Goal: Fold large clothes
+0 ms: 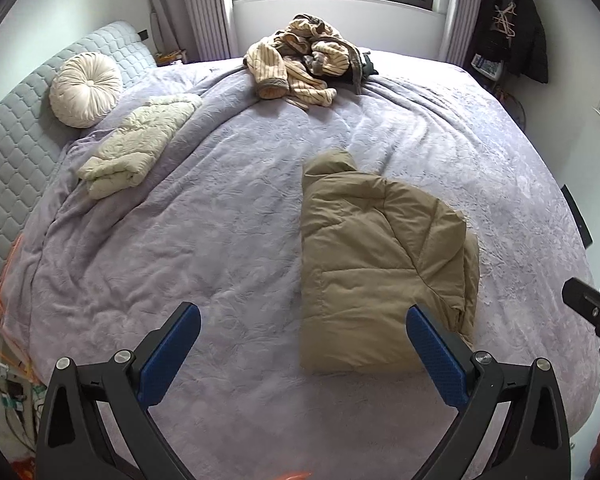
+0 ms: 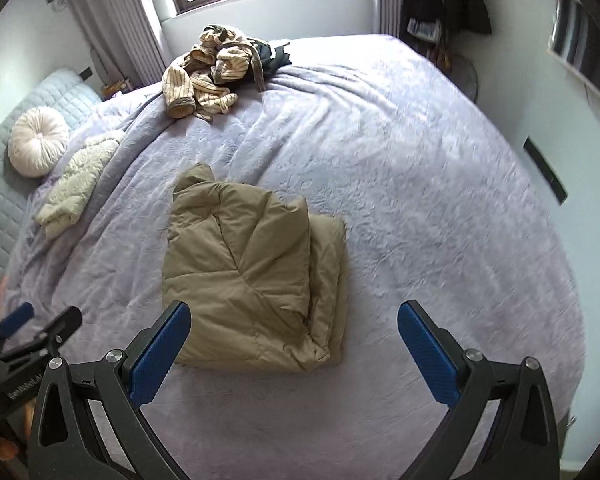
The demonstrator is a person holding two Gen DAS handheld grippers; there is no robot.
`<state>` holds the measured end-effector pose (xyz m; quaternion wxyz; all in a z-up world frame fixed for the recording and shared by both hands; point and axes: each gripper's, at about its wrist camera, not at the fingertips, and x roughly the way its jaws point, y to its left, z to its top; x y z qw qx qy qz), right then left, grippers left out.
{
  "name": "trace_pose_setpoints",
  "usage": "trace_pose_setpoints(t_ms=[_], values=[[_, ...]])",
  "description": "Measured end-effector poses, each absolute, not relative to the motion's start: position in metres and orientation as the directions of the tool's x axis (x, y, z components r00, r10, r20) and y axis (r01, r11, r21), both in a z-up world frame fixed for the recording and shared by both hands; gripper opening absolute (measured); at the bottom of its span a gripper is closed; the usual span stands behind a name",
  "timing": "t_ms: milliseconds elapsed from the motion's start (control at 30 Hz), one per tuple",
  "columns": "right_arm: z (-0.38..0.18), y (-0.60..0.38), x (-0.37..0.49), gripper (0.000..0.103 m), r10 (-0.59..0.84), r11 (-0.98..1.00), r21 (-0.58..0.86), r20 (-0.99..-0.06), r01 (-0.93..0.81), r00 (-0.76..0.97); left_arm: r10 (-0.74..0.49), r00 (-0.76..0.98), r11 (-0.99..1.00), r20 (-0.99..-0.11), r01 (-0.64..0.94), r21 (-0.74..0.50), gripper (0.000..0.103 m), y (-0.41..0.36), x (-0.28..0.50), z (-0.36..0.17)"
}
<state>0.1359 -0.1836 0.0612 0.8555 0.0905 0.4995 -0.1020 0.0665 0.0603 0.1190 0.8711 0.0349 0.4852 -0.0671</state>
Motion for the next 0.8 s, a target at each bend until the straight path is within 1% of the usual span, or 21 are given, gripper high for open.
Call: trace_pose_setpoints(t_ms=[233, 800], values=[[0.064, -0.177, 0.134, 0.103, -0.110, 0.963, 0.024, -0.873, 0.269, 0.475, -0.094, 0.533, 0.989, -0.841, 0.147, -0.017, 0.103, 0.065, 0.064, 0.130], [0.063, -0.176, 0.132, 0.103, -0.111, 0.962, 0.025, -0.874, 0.271, 0.474, -0.091, 0.527, 0.988, -0.845, 0.152, -0.012, 0.103, 0.062, 0.066, 0.132]])
